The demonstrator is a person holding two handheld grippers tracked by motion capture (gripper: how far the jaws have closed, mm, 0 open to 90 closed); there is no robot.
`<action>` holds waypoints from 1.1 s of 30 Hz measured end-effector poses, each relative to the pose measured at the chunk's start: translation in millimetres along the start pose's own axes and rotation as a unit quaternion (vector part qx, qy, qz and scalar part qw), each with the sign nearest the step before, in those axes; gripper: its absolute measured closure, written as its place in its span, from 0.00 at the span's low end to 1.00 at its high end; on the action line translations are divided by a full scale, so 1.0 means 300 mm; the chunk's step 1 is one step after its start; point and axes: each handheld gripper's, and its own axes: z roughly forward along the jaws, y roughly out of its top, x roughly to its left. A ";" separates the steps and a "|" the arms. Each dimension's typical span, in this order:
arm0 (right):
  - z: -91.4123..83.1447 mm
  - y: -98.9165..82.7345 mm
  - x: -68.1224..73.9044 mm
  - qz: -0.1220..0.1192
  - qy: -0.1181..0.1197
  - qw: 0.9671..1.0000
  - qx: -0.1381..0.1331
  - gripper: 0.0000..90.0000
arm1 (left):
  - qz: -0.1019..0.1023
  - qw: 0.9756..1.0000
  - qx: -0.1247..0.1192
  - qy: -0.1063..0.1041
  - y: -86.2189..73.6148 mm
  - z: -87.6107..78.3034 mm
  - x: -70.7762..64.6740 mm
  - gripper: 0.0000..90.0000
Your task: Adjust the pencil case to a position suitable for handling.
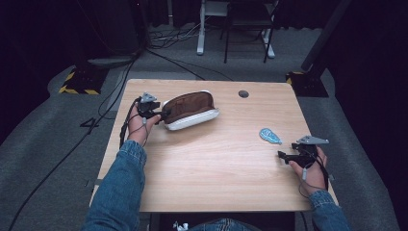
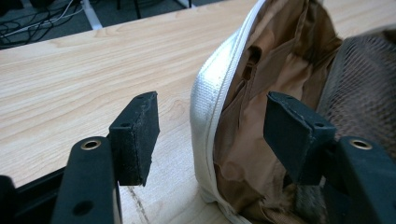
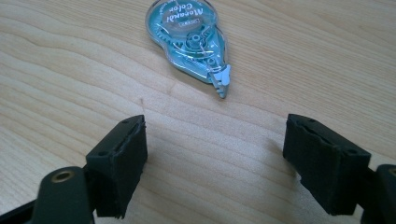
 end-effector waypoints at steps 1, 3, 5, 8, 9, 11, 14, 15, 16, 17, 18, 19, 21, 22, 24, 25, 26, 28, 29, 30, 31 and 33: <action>0.000 0.000 0.000 0.000 0.000 1.000 0.000 0.24 | 0.001 1.000 0.001 0.001 0.000 0.006 0.001 0.40; 0.000 0.000 0.000 0.000 0.000 1.000 0.000 0.24 | -0.002 1.000 0.005 -0.001 0.001 0.019 -0.001 0.40; 0.000 0.000 0.000 0.000 0.000 1.000 0.000 0.24 | 0.002 1.000 0.007 -0.001 0.002 0.029 -0.004 0.40; 0.000 0.000 0.000 0.000 0.000 1.000 0.000 0.24 | -0.003 1.000 0.010 0.000 0.000 0.047 0.000 0.40; 0.000 0.000 0.000 0.000 0.000 1.000 0.000 0.24 | -0.004 1.000 0.011 0.000 -0.002 0.053 0.003 0.40; 0.000 0.000 0.000 -0.002 0.001 1.000 0.000 0.24 | -0.007 1.000 0.013 -0.004 -0.007 0.066 0.010 0.40; 0.000 0.000 0.001 -0.001 0.001 1.000 0.000 0.24 | -0.020 1.000 0.008 -0.020 -0.013 0.076 0.014 0.40; 0.000 0.000 0.001 -0.001 0.002 1.000 0.000 0.24 | -0.020 1.000 0.008 -0.022 -0.016 0.081 0.015 0.40; 0.000 0.000 0.001 -0.002 0.002 1.000 0.000 0.24 | -0.015 1.000 0.012 -0.021 -0.017 0.084 0.017 0.41; 0.000 0.000 0.001 -0.002 0.002 1.000 0.000 0.24 | -0.016 1.000 0.013 -0.021 -0.017 0.087 0.017 0.42; 0.000 0.000 0.001 -0.002 0.002 1.000 0.000 0.24 | -0.016 1.000 0.013 -0.023 -0.017 0.089 0.017 0.42; 0.000 0.000 0.001 -0.002 0.002 1.000 0.000 0.24 | -0.017 0.999 0.012 -0.028 -0.017 0.091 0.018 0.42; 0.000 0.000 0.001 -0.002 0.002 1.000 0.000 0.24 | -0.023 0.999 0.010 -0.032 -0.018 0.095 0.021 0.44; 0.000 0.000 0.001 -0.002 0.002 1.000 0.000 0.24 | -0.029 0.999 0.011 -0.036 -0.020 0.096 0.025 0.44; 0.000 0.000 0.001 -0.002 0.002 1.000 0.000 0.24 | -0.033 0.999 0.013 -0.041 -0.023 0.098 0.029 0.48; 0.000 0.000 0.001 -0.002 0.002 1.000 0.000 0.24 | -0.033 0.999 0.014 -0.041 -0.023 0.099 0.030 0.49; 0.000 0.000 0.001 -0.002 0.002 1.000 0.000 0.24 | -0.032 0.999 0.013 -0.041 -0.023 0.100 0.030 0.51; -0.001 0.000 0.002 -0.002 0.002 1.000 0.000 0.24 | -0.029 0.999 0.012 -0.041 -0.021 0.103 0.030 0.53; -0.001 0.000 0.002 -0.002 0.002 1.000 0.000 0.25 | -0.027 0.999 0.012 -0.042 -0.020 0.104 0.031 0.54; -0.001 0.000 0.002 -0.002 0.002 1.000 0.000 0.25 | -0.028 0.999 0.012 -0.045 -0.019 0.106 0.029 0.56; -0.001 0.000 0.002 -0.002 0.002 1.000 0.000 0.24 | -0.031 0.998 0.013 -0.050 -0.018 0.109 0.028 0.59; -0.001 0.000 0.002 -0.002 0.002 1.000 0.000 0.25 | -0.023 0.998 0.015 -0.055 -0.017 0.120 0.024 0.60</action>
